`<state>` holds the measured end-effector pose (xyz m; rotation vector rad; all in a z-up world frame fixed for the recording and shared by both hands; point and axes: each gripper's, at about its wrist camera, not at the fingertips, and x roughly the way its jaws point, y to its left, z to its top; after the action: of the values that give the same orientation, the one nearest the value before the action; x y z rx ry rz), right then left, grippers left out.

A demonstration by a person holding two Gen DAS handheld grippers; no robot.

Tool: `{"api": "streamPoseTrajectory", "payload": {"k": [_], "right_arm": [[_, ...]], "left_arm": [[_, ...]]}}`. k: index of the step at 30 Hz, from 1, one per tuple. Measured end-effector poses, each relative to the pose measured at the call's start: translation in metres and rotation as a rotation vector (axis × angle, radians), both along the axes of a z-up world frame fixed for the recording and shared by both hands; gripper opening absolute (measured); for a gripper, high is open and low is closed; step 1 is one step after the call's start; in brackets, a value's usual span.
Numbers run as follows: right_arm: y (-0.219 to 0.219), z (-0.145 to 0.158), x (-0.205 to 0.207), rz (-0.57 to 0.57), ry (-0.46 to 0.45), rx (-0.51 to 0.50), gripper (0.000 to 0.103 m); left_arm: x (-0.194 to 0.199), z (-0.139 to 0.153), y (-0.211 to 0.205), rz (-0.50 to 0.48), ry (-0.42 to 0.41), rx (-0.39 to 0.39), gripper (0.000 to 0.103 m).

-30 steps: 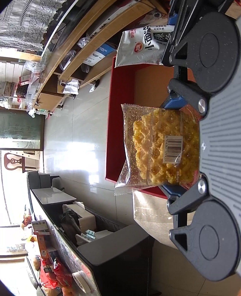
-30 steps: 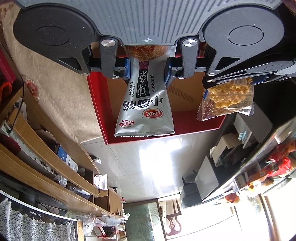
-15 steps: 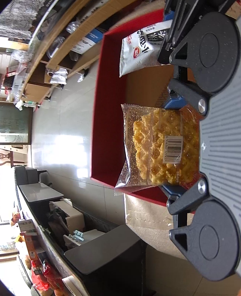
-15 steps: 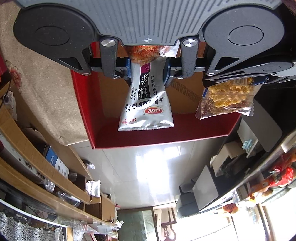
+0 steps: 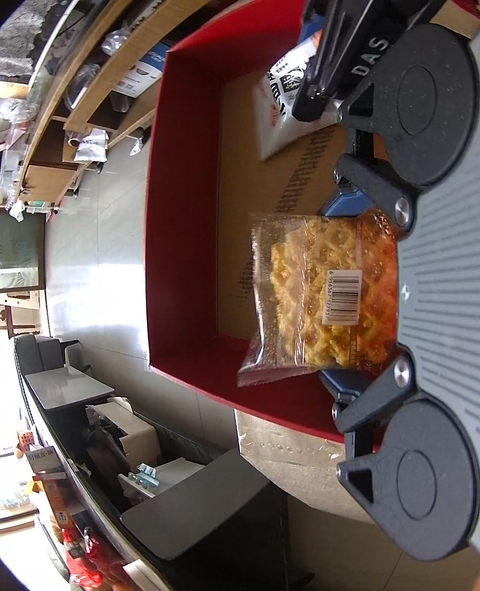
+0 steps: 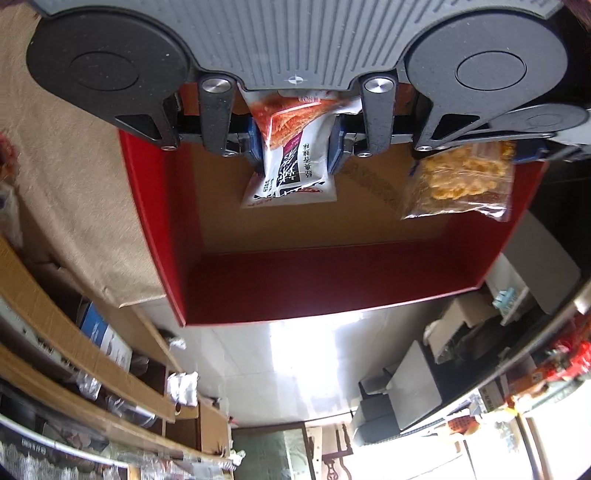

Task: Organize snacks
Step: 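Lower both bags into the red box and open both tools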

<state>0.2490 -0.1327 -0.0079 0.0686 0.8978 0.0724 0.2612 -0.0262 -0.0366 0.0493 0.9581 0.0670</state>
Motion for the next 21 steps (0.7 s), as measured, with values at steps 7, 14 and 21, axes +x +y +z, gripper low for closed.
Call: {"api": "streamPoseTrajectory", "payload": {"k": [7, 14, 21], "right_arm": [[-0.004, 0.000, 0.001, -0.019, 0.001, -0.005, 0.053], [-0.007, 0.007, -0.001, -0.033, -0.017, 0.013, 0.056], [-0.008, 0.013, -0.005, -0.046, -0.037, 0.007, 0.065]], "left_arm": [[0.001, 0.002, 0.002, 0.009, 0.006, -0.006, 0.080], [-0.003, 0.009, 0.002, 0.006, -0.026, 0.014, 0.082], [-0.007, 0.019, 0.006, 0.011, -0.049, 0.010, 0.082]]}}
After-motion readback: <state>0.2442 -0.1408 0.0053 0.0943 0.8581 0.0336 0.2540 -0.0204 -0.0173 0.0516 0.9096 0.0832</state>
